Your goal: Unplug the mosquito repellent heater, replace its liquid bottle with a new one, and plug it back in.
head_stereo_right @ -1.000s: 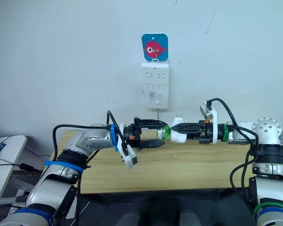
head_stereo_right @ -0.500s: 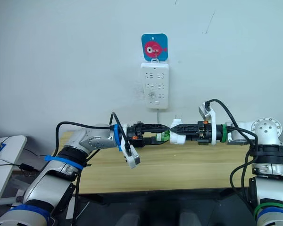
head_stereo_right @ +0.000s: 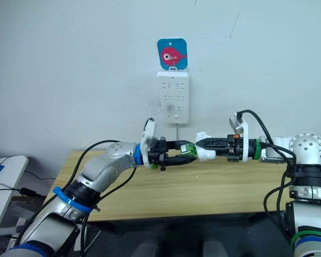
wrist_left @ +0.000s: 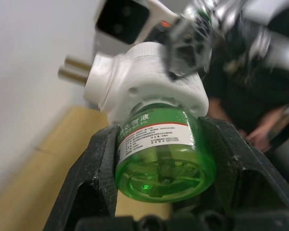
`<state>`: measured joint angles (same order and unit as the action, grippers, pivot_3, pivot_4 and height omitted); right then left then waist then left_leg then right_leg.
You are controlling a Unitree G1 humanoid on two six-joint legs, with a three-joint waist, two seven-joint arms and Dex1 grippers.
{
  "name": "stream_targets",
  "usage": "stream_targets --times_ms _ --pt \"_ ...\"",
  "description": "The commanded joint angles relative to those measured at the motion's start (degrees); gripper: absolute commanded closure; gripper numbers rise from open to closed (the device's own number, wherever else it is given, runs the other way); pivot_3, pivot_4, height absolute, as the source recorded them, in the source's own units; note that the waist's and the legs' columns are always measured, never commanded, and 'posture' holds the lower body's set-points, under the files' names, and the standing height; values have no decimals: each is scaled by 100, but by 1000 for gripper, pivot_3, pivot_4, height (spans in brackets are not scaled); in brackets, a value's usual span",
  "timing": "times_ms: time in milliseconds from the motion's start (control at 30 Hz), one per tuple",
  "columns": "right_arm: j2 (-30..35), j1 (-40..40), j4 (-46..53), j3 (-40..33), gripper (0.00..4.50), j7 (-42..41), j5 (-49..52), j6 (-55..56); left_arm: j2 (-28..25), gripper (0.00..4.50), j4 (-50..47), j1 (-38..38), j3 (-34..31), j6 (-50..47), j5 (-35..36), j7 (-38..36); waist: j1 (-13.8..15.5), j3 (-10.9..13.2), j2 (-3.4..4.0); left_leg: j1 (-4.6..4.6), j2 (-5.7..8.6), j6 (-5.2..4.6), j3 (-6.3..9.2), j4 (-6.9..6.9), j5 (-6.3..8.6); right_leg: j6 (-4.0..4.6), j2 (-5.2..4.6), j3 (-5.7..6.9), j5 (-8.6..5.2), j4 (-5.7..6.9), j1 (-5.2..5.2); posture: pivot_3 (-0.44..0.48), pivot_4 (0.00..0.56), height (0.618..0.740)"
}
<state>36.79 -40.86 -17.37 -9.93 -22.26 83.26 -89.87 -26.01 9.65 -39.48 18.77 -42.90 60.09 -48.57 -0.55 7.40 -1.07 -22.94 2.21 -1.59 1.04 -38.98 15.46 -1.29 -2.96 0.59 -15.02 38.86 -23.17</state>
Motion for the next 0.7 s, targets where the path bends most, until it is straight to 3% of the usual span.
stream_targets --times_ms 33,167,333,567,700 --pt "-33 40 334 160 1333 -165 146 -263 275 2191 1297 -515 -1476 -1763 1466 1059 -10 0 -1 1 0 0 0 0 0 0 8 1 0 3 0 15 90 740" --pt "-53 21 319 137 1334 -167 123 -263 348 2191 1187 -387 -1709 -2523 1480 1115 -116 1 -1 1 -1 -1 3 3 -1 2 10 -4 1 4 -2 12 90 740" --pt "-81 41 308 76 1336 -110 166 -263 615 2191 666 -91 -1992 -2561 1237 1239 -113 0 -1 0 1 3 -1 6 -3 4 -10 -10 1 2 -4 9 90 740" --pt "-185 17 204 -82 1482 2 88 -263 754 6 622 24 -2434 -2690 1005 1326 -93 0 -1 -1 7 11 -6 4 -8 6 -19 -14 2 2 -3 9 87 740" --pt "-255 25 71 -286 1482 137 7 -224 441 0 869 68 -2790 -2499 678 1199 -102 0 -1 -1 7 11 -8 5 -8 6 -19 -15 2 0 -3 3 90 740"
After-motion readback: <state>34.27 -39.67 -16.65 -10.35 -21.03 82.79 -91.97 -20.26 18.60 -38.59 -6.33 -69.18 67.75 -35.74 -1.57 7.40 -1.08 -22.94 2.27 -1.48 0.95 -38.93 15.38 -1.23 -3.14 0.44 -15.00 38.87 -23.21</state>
